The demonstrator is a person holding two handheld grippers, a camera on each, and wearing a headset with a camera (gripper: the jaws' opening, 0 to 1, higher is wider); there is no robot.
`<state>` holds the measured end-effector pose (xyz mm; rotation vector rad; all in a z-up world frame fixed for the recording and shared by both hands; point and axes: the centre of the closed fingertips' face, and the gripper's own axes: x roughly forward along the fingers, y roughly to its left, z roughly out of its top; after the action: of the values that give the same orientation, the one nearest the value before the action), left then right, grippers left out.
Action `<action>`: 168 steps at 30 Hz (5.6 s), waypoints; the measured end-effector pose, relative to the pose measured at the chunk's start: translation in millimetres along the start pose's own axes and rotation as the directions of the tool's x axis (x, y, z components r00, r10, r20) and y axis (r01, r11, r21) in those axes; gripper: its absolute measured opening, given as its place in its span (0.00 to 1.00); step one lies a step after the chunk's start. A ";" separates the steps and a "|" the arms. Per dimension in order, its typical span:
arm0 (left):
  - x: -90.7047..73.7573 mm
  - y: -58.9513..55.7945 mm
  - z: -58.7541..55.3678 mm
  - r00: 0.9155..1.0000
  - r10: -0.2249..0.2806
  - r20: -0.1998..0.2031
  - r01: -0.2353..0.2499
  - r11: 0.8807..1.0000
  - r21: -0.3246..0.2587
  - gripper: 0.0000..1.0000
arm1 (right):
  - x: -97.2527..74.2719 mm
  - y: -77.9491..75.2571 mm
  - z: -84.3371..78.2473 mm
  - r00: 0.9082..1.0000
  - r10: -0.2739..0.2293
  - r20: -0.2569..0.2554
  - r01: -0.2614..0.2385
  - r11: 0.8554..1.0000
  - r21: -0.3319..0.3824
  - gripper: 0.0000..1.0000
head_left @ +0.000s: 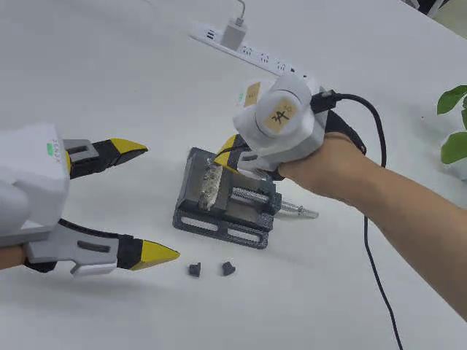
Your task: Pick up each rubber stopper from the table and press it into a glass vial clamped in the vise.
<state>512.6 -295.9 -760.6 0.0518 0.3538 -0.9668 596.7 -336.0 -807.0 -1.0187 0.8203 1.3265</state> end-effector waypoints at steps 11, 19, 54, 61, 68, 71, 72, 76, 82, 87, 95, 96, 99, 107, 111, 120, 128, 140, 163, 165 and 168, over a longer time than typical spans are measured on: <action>-11.4 -4.0 2.9 1.000 0.000 -0.019 0.001 1.000 0.026 0.81 | 0.4 -2.7 -1.8 1.000 0.016 0.016 -0.017 0.998 0.060 0.00; -16.6 -6.5 5.0 1.000 0.008 -0.026 -0.007 0.999 0.036 0.81 | -0.4 -3.9 -2.6 0.996 0.006 0.092 -0.023 0.983 0.181 0.00; -19.1 -40.7 4.8 0.987 -0.067 -0.143 0.089 0.984 0.155 0.75 | -90.7 48.6 -31.7 0.921 -0.209 0.328 0.082 0.928 0.363 0.29; -12.8 -48.5 -1.9 0.978 -0.088 -0.187 0.121 0.977 0.174 0.70 | -102.9 64.8 -48.9 0.902 -0.238 0.360 0.084 0.915 0.395 0.36; -7.6 -53.0 -6.0 0.970 -0.106 -0.219 0.147 0.972 0.182 0.68 | -115.4 78.1 -65.0 0.878 -0.267 0.396 0.085 0.903 0.421 0.48; -6.6 -55.4 -7.8 0.966 -0.112 -0.232 0.157 0.970 0.185 0.68 | -119.2 83.2 -72.5 0.870 -0.276 0.409 0.085 0.900 0.427 0.52; -6.4 -56.1 -8.3 0.966 -0.114 -0.234 0.159 0.969 0.187 0.67 | -120.1 84.4 -74.6 0.867 -0.279 0.414 0.084 0.898 0.431 0.53; -5.0 -58.8 -11.5 0.961 -0.119 -0.249 0.169 0.967 0.189 0.67 | -123.9 92.0 -81.8 0.846 -0.293 0.447 0.068 0.888 0.454 0.57; 0.8 -61.9 -19.1 0.954 -0.127 -0.273 0.182 0.966 0.186 0.64 | -124.2 105.0 -94.9 0.836 -0.292 0.465 0.067 0.895 0.441 0.66; 7.7 -67.3 -29.4 0.940 -0.138 -0.312 0.206 0.959 0.195 0.60 | -124.7 110.8 -103.7 0.824 -0.301 0.480 0.058 0.887 0.458 0.69; 23.2 -67.5 -46.2 0.921 -0.151 -0.359 0.231 0.954 0.190 0.48 | -120.3 118.3 -114.3 0.822 -0.303 0.482 0.048 0.881 0.470 0.73; 25.3 -66.7 -50.9 0.913 -0.149 -0.380 0.232 0.955 0.183 0.46 | -119.3 118.2 -116.4 0.823 -0.303 0.480 0.049 0.880 0.472 0.73; 31.7 -67.5 -57.1 0.905 -0.153 -0.396 0.246 0.950 0.194 0.40 | -119.0 117.5 -118.5 0.822 -0.308 0.480 0.048 0.876 0.480 0.73; 47.1 -68.1 -69.6 0.887 -0.158 -0.433 0.251 0.954 0.166 0.29 | -118.1 117.7 -120.1 0.822 -0.316 0.474 0.049 0.868 0.494 0.73; 53.8 -68.2 -76.9 0.880 -0.160 -0.446 0.255 0.953 0.162 0.25 | -117.9 116.8 -122.3 0.821 -0.321 0.473 0.047 0.863 0.503 0.72; 62.1 -68.8 -87.5 0.869 -0.162 -0.467 0.263 0.951 0.161 0.13 | -117.4 115.2 -126.6 0.823 -0.325 0.467 0.047 0.857 0.513 0.71; 65.4 -69.4 -92.7 0.862 -0.163 -0.479 0.266 0.952 0.153 0.11 | -117.4 115.4 -126.7 0.825 -0.327 0.462 0.049 0.854 0.517 0.70; 69.0 -70.3 -94.1 0.863 -0.170 -0.476 0.270 0.951 0.150 0.05 | -117.8 115.7 -124.8 0.824 -0.327 0.463 0.044 0.851 0.523 0.69; 58.2 -74.6 -16.8 0.945 -0.184 -0.270 0.220 0.969 0.111 0.04 | -128.0 114.8 -62.4 0.822 -0.204 0.532 -0.090 0.875 0.475 0.53; 56.0 -76.2 -7.2 0.950 -0.188 -0.249 0.221 0.969 0.114 0.04 | -129.0 113.8 -55.5 0.817 -0.195 0.543 -0.091 0.886 0.456 0.52; 52.5 -80.8 10.2 0.957 -0.198 -0.211 0.226 0.967 0.119 0.04 | -132.4 112.6 -41.0 0.809 -0.174 0.562 -0.101 0.900 0.424 0.49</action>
<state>476.7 -385.9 -758.5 0.2456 0.4803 -1.2036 475.4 -427.5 -713.2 -0.2248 0.5666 1.2434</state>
